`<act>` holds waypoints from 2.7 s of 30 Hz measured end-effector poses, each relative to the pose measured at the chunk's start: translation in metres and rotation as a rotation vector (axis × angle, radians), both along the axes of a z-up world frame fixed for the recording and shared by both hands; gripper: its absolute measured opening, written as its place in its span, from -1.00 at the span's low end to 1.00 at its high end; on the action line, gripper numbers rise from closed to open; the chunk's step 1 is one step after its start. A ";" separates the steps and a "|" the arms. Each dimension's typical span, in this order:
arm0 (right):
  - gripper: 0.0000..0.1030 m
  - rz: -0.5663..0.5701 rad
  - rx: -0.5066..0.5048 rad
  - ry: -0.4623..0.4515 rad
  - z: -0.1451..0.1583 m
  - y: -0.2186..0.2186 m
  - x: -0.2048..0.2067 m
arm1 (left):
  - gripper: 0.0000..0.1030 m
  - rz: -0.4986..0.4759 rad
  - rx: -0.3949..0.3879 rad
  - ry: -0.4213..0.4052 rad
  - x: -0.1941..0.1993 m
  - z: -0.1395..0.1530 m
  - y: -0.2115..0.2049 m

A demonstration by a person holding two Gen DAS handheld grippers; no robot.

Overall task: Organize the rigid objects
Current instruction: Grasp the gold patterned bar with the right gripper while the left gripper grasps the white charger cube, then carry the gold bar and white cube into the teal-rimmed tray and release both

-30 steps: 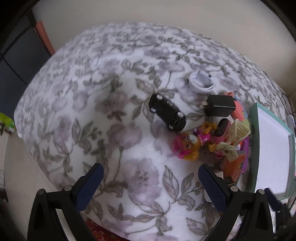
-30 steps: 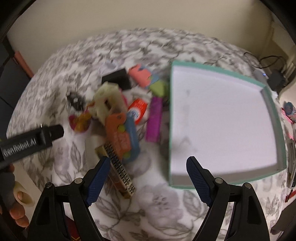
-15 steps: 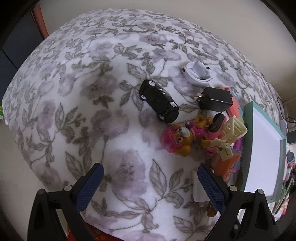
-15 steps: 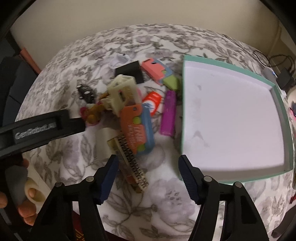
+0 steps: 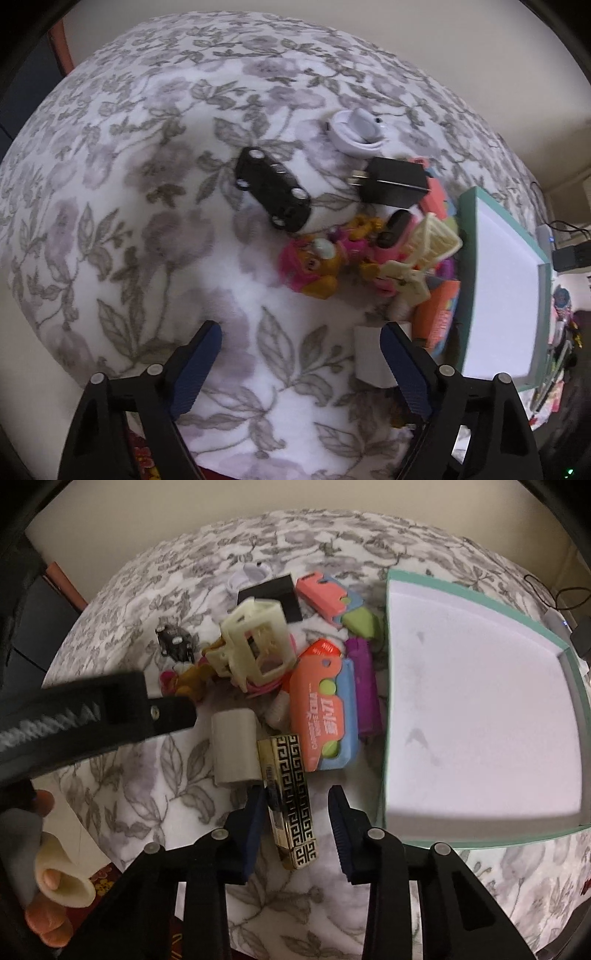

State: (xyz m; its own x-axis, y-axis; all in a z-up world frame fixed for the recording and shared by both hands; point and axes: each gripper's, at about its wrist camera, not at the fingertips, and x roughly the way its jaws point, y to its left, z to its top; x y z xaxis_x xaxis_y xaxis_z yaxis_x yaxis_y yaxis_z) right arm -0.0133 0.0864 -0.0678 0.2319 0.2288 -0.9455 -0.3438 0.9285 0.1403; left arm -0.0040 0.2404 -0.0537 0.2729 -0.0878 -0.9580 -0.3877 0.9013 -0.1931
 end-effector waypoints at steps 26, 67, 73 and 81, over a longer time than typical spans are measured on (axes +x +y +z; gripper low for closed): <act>-0.39 -0.029 -0.016 0.067 -0.015 -0.016 0.004 | -0.07 -0.138 -0.086 0.021 0.028 -0.037 -0.052; -0.58 -0.142 0.073 -0.091 0.040 -0.046 0.013 | -0.10 -0.176 -0.039 -0.120 0.009 0.036 -0.056; -0.58 -0.225 0.057 -0.116 0.045 -0.075 0.031 | -0.10 -0.223 -0.035 -0.113 0.032 0.043 -0.084; -0.58 -0.371 -0.001 -0.133 0.041 -0.128 0.056 | -0.10 -0.315 -0.026 -0.118 0.066 0.045 -0.141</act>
State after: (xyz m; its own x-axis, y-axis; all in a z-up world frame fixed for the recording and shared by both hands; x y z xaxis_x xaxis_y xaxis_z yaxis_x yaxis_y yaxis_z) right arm 0.0430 -0.0413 -0.0268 0.4195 0.1056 -0.9016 -0.0001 0.9932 0.1163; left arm 0.0619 0.0993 -0.0089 0.3371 -0.2093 -0.9179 -0.0642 0.9676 -0.2442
